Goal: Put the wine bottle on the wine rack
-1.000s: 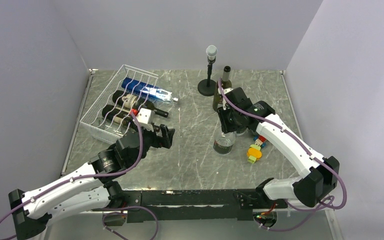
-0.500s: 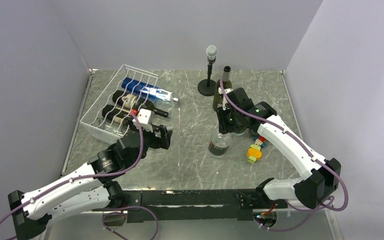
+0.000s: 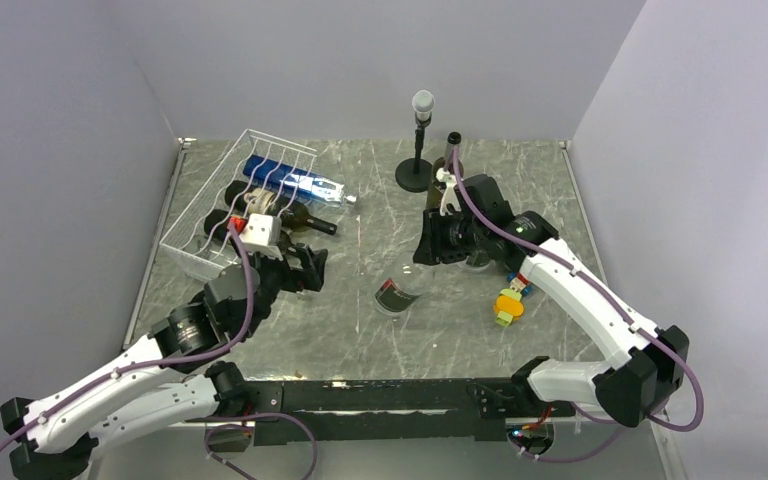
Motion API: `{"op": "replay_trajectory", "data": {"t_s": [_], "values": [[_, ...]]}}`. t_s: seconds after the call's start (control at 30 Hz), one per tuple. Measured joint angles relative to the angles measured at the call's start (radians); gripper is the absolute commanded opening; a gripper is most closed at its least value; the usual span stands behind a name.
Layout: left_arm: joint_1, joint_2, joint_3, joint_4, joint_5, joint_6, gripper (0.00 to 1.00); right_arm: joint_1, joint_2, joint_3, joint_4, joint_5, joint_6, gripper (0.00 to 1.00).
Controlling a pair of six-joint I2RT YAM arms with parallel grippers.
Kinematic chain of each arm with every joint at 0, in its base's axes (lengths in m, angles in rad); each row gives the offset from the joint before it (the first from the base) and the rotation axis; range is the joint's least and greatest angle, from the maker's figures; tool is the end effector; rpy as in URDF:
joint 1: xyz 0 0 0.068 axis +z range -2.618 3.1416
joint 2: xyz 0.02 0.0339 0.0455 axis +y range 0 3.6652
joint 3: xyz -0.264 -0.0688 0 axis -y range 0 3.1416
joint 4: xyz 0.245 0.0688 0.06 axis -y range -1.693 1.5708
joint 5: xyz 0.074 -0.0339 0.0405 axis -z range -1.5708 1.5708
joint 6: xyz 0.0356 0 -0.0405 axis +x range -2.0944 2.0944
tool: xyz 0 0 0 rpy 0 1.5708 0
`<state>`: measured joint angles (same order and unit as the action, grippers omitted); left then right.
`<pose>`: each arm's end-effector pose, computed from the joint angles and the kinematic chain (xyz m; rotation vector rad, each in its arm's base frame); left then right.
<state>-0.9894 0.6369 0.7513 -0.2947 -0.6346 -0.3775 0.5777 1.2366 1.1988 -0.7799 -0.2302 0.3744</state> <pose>0.0974 -0.1098 0.3397 0.0670 1.7358 -0.4559 0.2090 0.1460 0.3343 -0.3648 2.4580 0.7049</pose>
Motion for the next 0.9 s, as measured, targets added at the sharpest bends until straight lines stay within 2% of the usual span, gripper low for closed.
{"op": "replay_trajectory", "data": {"t_s": [0.4,0.7,0.9], "values": [[0.0,-0.072,0.088,-0.056,-0.051,0.047,0.99,0.005,-0.001,-0.151,0.325,-0.2,0.215,0.0],[0.0,-0.09,0.153,-0.092,-0.07,0.083,0.99,0.029,0.004,-0.161,0.562,-0.232,0.324,0.0],[0.0,-0.107,0.257,-0.137,-0.075,0.13,0.99,0.086,0.089,-0.146,0.703,-0.224,0.37,0.0]]}}
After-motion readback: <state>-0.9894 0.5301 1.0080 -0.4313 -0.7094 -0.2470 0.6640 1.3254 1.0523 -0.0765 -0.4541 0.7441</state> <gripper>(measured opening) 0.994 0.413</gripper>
